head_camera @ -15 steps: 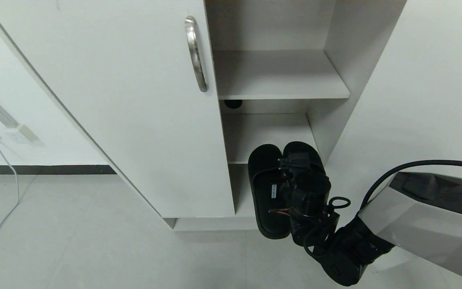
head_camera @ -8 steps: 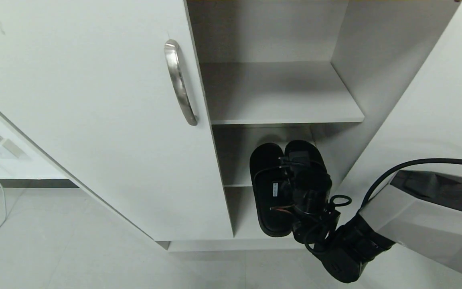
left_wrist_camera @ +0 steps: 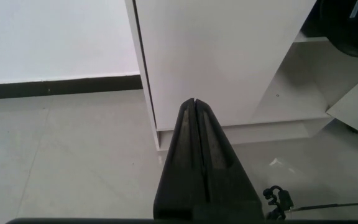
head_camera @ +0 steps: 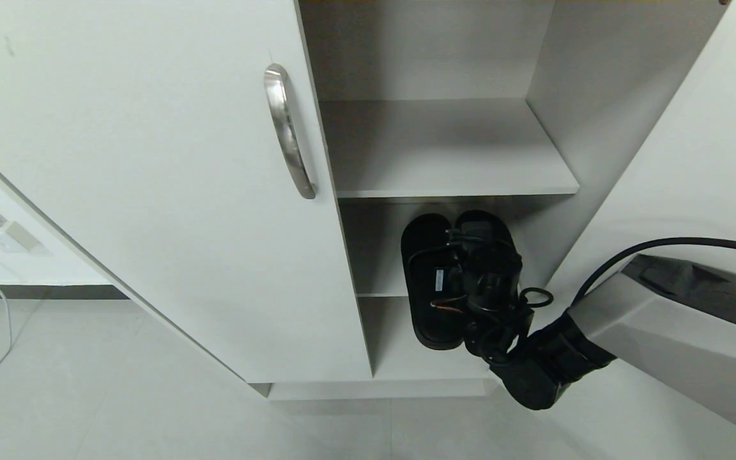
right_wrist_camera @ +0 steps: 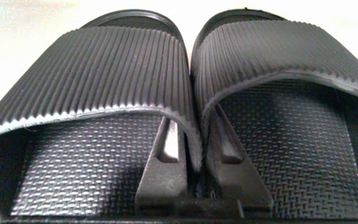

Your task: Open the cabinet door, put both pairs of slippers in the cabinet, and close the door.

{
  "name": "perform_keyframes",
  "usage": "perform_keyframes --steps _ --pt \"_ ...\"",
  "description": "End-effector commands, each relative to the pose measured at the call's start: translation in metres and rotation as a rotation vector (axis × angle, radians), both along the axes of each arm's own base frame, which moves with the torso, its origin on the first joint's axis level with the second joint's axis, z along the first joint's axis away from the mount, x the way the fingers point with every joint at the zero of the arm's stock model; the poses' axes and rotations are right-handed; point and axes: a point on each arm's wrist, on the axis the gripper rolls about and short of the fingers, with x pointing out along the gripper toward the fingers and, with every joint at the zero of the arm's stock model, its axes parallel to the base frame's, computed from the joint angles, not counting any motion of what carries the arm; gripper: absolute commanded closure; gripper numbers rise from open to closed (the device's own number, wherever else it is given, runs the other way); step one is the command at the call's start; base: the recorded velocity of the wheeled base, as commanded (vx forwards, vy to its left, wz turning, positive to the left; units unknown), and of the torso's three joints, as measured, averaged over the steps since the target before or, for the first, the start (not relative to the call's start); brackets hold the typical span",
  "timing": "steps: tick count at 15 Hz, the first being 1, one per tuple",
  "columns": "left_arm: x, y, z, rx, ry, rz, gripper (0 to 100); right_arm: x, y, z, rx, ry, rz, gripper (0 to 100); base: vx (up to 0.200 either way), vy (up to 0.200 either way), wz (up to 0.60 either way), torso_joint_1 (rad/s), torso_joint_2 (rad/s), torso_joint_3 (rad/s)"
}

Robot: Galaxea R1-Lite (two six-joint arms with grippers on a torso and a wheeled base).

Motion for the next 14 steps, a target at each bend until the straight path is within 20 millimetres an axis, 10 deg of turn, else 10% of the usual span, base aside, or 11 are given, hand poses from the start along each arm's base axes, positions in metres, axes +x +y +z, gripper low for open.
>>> perform_keyframes --steps 1,14 --pt "0.0 0.0 0.0 0.0 0.002 0.0 100 0.024 0.004 -0.014 -0.004 0.002 -0.012 100 0.0 0.0 0.0 0.0 0.0 0.0" --pt "0.0 0.0 0.0 0.0 0.002 0.0 100 0.086 0.022 0.01 -0.007 0.002 -0.011 100 0.0 0.0 0.0 0.0 0.0 0.0"
